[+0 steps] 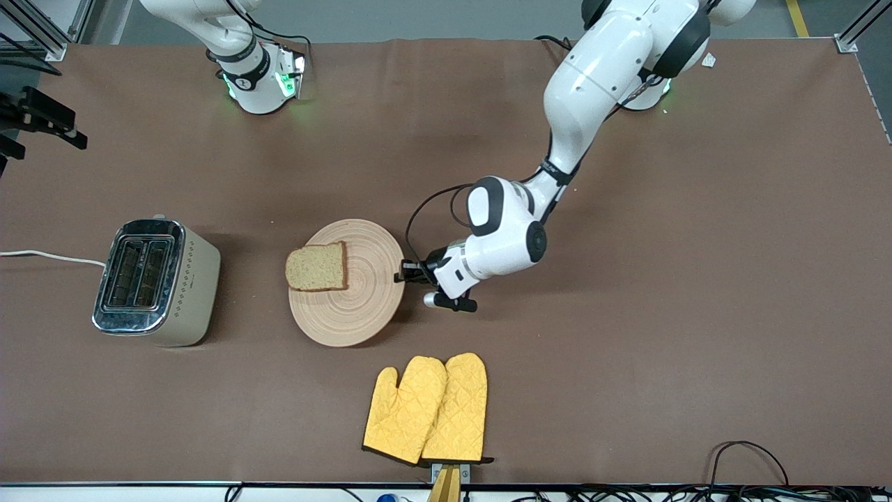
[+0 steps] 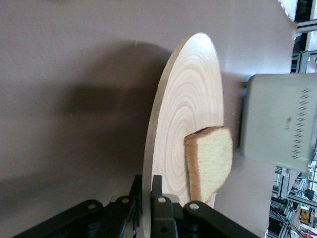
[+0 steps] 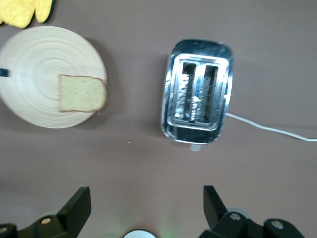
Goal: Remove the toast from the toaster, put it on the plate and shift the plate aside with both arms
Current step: 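Slide the plate away from the toaster with the left gripper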
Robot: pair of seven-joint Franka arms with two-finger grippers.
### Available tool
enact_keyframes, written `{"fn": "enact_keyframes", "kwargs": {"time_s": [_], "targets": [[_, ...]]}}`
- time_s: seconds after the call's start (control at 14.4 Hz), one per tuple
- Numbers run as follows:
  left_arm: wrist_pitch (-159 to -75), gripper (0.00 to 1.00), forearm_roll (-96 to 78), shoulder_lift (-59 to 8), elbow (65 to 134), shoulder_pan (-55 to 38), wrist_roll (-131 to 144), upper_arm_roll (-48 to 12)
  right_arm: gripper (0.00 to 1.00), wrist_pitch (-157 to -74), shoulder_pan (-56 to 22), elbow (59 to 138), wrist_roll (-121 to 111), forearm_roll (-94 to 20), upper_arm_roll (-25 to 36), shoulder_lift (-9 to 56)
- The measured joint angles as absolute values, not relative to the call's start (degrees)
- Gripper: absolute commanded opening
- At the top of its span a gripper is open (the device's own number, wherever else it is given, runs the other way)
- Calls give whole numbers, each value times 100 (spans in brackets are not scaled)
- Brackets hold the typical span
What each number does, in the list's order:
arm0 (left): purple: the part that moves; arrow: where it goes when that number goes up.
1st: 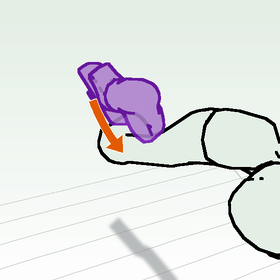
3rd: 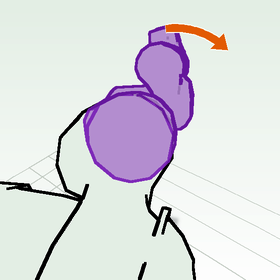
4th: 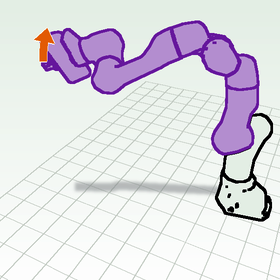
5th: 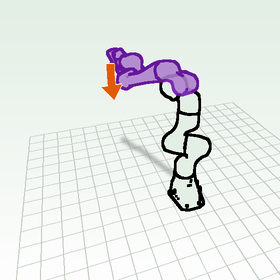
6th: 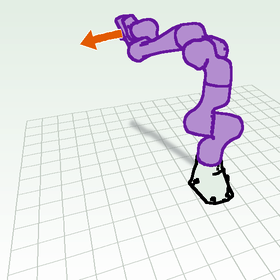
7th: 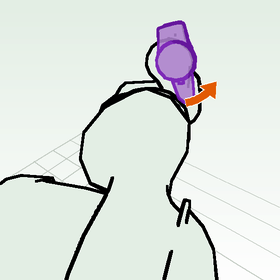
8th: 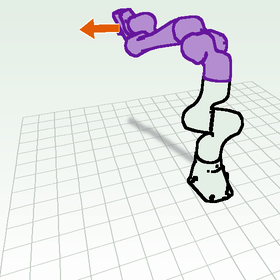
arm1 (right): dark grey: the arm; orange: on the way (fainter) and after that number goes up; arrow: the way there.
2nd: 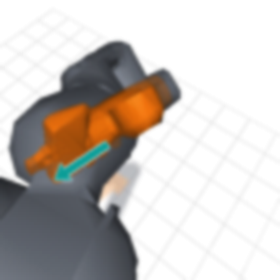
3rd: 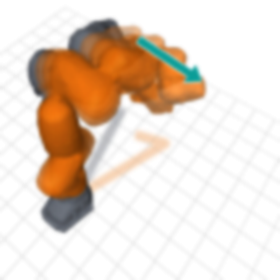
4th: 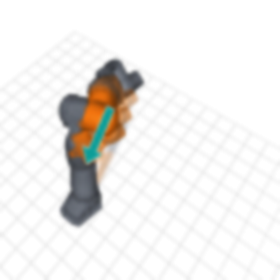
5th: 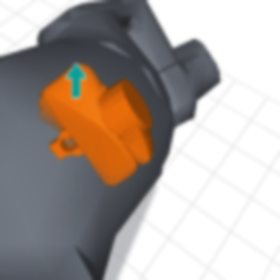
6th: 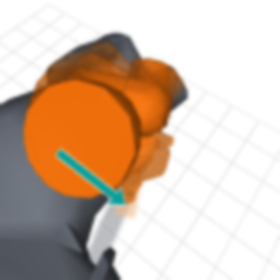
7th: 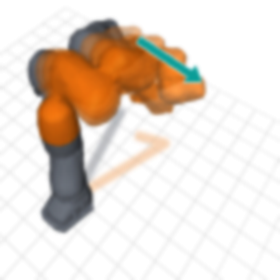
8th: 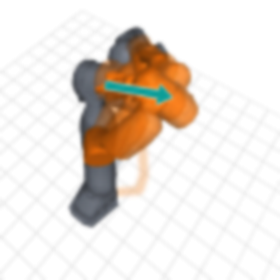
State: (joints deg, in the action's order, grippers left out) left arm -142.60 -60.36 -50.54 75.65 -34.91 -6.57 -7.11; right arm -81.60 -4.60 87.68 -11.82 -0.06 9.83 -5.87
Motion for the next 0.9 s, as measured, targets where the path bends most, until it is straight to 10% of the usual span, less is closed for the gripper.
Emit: {"fn": "enact_keyframes", "kwargs": {"time_s": [0.42, 0.9], "targets": [[-11201, 1, -4882, -4035, 7692, -1176, -1003, -653, 100, -7875, -393, 8521, -1184, 683, 1003, -269], [-9067, 0, -4403, -4422, 7860, 1782, -3664, -649, 100, -8233, -408, 8475, -1183, 517, 944, 203]]}}
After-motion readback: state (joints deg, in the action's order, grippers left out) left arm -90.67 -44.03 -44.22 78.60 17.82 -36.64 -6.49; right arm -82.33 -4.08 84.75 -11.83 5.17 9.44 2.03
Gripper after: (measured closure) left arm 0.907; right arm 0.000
